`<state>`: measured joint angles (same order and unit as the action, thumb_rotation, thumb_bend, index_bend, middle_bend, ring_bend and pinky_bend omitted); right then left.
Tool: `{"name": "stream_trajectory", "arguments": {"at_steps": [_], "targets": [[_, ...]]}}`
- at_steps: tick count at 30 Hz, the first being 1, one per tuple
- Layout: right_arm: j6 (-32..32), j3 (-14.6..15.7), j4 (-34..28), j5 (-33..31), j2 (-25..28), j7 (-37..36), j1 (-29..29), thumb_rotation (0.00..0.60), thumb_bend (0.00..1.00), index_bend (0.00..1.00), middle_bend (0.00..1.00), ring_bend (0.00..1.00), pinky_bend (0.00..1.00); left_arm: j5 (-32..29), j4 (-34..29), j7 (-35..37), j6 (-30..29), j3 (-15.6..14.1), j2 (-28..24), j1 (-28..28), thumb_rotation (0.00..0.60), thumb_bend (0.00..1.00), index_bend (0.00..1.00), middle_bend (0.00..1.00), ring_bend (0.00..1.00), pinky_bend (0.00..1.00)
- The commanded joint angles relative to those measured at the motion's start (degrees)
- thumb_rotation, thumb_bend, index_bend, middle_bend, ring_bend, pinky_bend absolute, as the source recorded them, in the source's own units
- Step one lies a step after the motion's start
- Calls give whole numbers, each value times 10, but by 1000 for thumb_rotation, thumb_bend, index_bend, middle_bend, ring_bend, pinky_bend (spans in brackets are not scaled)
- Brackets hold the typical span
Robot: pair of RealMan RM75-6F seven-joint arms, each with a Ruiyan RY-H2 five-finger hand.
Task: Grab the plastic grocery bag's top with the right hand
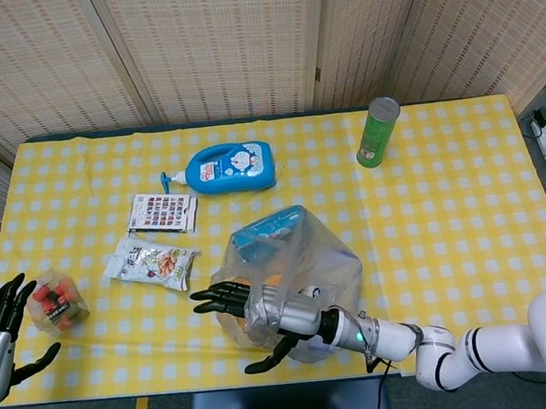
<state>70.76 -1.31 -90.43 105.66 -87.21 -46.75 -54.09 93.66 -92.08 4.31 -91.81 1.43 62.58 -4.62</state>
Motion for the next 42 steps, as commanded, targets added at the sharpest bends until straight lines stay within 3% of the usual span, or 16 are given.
{"name": "stream_trajectory", "arguments": {"at_steps": [1, 8, 22, 29, 38, 42], "targets": [[14, -4, 14, -8, -10, -57, -2, 600, 235, 0, 0, 60, 0, 0, -1, -2, -1, 0, 0, 1, 600, 223, 0, 53, 65, 0], [31, -10, 26, -35, -19, -219, -6, 600, 235, 0, 0, 61, 0, -1, -1, -3, 4, -1, 1, -1, 600, 223, 0, 53, 65, 0], [18, -28, 42, -80, -14, -431, -20, 600, 235, 0, 1, 121, 0, 0, -1, -2, 4, -1, 1, -1, 600, 223, 0, 53, 65, 0], [-2, -39, 41, -111, -10, -544, -24, 600, 235, 13, 112, 196, 69, 0, -1, -2, 4, -1, 1, -2, 600, 222, 0, 53, 65, 0], [-4, -44, 54, -109, -5, -609, -22, 600, 235, 184, 255, 303, 214, -2, 0, -2, 8, -1, 1, -3, 600, 222, 0, 53, 65, 0], [-8, -46, 55, -110, -2, -634, -22, 600, 235, 318, 361, 385, 298, -4, 0, -3, 9, 0, 2, -3, 600, 223, 0, 53, 65, 0]]}}
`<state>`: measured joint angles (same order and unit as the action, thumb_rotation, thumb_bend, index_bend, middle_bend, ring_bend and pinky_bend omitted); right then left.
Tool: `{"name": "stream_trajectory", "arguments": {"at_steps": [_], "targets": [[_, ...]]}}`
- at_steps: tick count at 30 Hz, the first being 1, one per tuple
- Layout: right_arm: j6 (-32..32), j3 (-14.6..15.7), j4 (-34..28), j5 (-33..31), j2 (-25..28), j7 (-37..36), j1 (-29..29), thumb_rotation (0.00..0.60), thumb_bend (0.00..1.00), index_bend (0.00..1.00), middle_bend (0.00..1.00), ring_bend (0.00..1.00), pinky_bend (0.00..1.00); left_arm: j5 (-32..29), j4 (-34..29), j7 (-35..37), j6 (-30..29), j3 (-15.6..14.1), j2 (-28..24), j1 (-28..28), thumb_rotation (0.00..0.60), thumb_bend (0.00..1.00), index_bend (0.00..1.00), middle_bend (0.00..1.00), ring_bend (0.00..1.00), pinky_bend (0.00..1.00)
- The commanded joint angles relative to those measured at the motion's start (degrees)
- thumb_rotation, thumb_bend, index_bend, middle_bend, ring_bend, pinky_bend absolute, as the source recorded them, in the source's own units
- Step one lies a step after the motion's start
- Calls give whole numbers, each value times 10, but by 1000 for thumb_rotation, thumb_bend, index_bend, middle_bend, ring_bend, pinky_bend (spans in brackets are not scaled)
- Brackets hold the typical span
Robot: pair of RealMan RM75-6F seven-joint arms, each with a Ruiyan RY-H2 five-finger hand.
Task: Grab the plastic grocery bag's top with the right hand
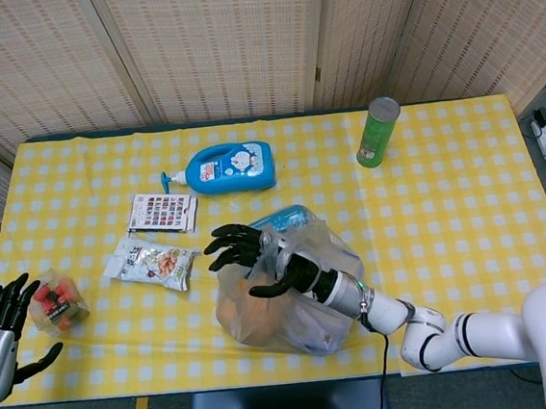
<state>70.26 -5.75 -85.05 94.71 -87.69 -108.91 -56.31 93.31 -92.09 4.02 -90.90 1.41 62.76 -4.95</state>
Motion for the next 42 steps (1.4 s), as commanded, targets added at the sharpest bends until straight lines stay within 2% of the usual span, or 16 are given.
{"name": "stream_trajectory", "arguments": {"at_steps": [1, 7, 13, 15, 17, 19, 25, 28, 35, 42], "targets": [[-3, -2, 1, -2, 4, -18, 0, 600, 235, 352, 394, 414, 327, 0, 0, 0, 0, 0, 0, 0, 600, 222, 0, 53, 65, 0], [-7, -11, -2, -19, 3, -37, 6, 600, 236, 455, 483, 505, 423, 1, 0, 1, -1, 0, -1, 0, 600, 223, 0, 53, 65, 0], [-11, -30, -10, -50, -1, -43, 18, 600, 242, 564, 571, 609, 561, 0, 0, 3, -3, 0, -2, 1, 600, 222, 0, 53, 65, 0], [-16, -38, -14, -64, -2, -43, 22, 600, 286, 596, 601, 643, 604, 1, 1, 4, -2, 0, -1, 1, 600, 223, 0, 53, 65, 0], [-21, -45, -18, -76, -4, -34, 26, 600, 392, 640, 645, 691, 653, 1, 1, 5, -1, 0, -1, 0, 600, 223, 0, 53, 65, 0], [-25, -50, -21, -87, -6, -25, 30, 600, 450, 670, 669, 733, 700, 1, 1, 5, -1, 0, -1, 0, 600, 222, 0, 53, 65, 0], [-41, -66, -29, -103, -9, -15, 38, 600, 559, 718, 718, 875, 858, 2, 0, 6, -4, 0, -2, 2, 600, 223, 0, 54, 65, 0], [-51, -72, -34, -109, -8, -13, 42, 600, 579, 726, 732, 911, 894, 3, 0, 6, -5, 0, -2, 2, 600, 222, 0, 54, 65, 0], [-78, -94, -63, -128, 6, 4, 46, 600, 580, 727, 735, 924, 911, 6, -1, 4, -3, -2, -2, 1, 600, 223, 0, 54, 65, 0], [-101, -150, -150, -150, 59, 57, 42, 600, 581, 727, 735, 921, 911, 8, -2, -2, 2, -5, 1, -2, 600, 222, 0, 54, 65, 0]]}}
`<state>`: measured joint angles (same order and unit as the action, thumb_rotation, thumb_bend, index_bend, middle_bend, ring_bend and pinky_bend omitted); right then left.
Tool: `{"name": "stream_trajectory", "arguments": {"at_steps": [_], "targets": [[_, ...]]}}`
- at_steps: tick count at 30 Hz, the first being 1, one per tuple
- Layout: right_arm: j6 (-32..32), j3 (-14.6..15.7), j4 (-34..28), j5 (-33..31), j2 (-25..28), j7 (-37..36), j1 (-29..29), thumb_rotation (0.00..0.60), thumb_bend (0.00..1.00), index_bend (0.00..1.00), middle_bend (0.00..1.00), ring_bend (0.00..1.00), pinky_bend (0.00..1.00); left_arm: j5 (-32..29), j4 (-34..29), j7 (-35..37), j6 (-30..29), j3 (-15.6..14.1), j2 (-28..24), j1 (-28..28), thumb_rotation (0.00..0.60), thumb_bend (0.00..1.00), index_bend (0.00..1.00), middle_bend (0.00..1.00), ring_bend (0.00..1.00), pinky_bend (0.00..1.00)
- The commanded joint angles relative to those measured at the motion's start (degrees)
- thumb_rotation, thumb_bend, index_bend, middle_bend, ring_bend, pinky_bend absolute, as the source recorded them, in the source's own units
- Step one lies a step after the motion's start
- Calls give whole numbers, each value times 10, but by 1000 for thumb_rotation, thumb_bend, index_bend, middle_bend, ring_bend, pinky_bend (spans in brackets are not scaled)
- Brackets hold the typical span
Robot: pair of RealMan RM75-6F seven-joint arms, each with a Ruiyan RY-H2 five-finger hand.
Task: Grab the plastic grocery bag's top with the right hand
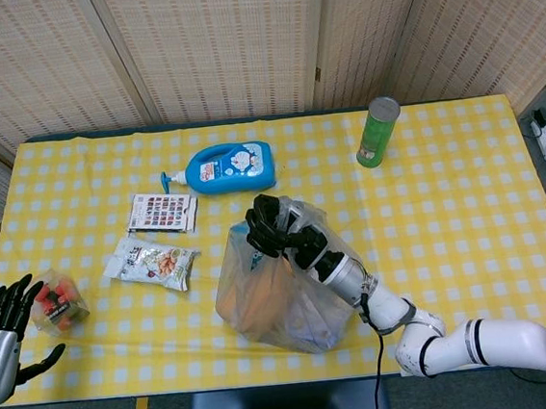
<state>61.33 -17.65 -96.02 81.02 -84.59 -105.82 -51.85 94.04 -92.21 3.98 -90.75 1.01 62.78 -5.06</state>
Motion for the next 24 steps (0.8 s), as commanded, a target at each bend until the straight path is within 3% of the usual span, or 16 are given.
{"name": "stream_trajectory", "arguments": {"at_steps": [1, 8, 14, 24], "targets": [[-13, -42, -53, -20, 36, 31, -4, 600, 581, 727, 735, 920, 911, 1, -1, -2, 2, -1, 1, -1, 600, 222, 0, 54, 65, 0], [-29, -149, -152, -88, 98, 100, -20, 600, 581, 727, 735, 918, 911, -3, -1, -6, 11, -1, 3, -4, 600, 222, 0, 54, 65, 0], [-33, -220, -212, -151, 136, 158, -24, 600, 581, 727, 735, 918, 911, -6, 0, -3, 15, -1, 4, -6, 600, 223, 0, 54, 65, 0], [-35, -241, -234, -193, 136, 214, -13, 600, 580, 727, 735, 918, 911, -4, -1, -4, 12, -2, 3, -6, 600, 222, 0, 54, 65, 0]]}}
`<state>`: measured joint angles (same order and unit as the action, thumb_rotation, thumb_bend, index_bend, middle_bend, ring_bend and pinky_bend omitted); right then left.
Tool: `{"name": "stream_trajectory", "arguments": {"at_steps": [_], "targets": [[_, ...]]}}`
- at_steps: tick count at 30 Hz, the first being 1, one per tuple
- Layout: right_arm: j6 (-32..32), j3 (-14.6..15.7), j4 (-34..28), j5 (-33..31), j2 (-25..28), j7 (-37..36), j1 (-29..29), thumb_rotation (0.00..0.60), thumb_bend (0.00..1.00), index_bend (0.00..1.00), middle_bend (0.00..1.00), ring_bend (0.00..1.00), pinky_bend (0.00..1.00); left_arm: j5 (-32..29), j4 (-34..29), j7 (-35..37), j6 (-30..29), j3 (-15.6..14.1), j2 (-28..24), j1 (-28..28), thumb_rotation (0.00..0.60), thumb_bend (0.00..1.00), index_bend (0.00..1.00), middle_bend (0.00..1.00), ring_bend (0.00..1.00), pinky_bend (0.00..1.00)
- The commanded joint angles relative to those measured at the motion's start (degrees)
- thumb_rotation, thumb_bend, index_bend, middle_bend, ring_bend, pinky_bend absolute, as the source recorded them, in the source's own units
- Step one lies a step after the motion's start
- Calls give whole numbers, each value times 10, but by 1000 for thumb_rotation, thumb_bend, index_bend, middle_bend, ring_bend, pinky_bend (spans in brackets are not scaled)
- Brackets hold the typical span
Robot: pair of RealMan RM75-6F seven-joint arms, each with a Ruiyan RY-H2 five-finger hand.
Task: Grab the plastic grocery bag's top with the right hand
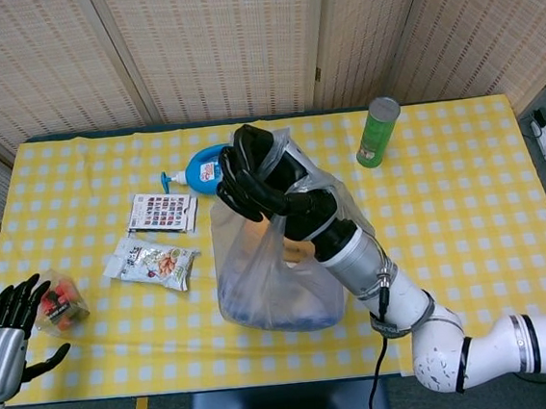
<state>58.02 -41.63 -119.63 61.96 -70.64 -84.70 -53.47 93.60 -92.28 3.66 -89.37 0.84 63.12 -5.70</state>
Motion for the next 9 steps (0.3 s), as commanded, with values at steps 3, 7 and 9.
{"name": "stream_trajectory", "arguments": {"at_steps": [3, 7, 9], "targets": [[-5, -2, 8, 1, -9, 2, 10, 600, 580, 727, 735, 917, 911, 1, 0, -1, -3, 0, -1, 1, 600, 223, 0, 54, 65, 0], [-13, -5, 16, 6, -15, -3, 16, 600, 580, 727, 735, 917, 911, 0, -2, -2, -3, -1, -1, 2, 600, 223, 1, 54, 65, 0], [-17, -6, 21, 10, -18, -4, 19, 600, 580, 727, 735, 917, 911, 2, -3, -4, -6, -1, -1, 3, 600, 223, 1, 54, 65, 0]]}}
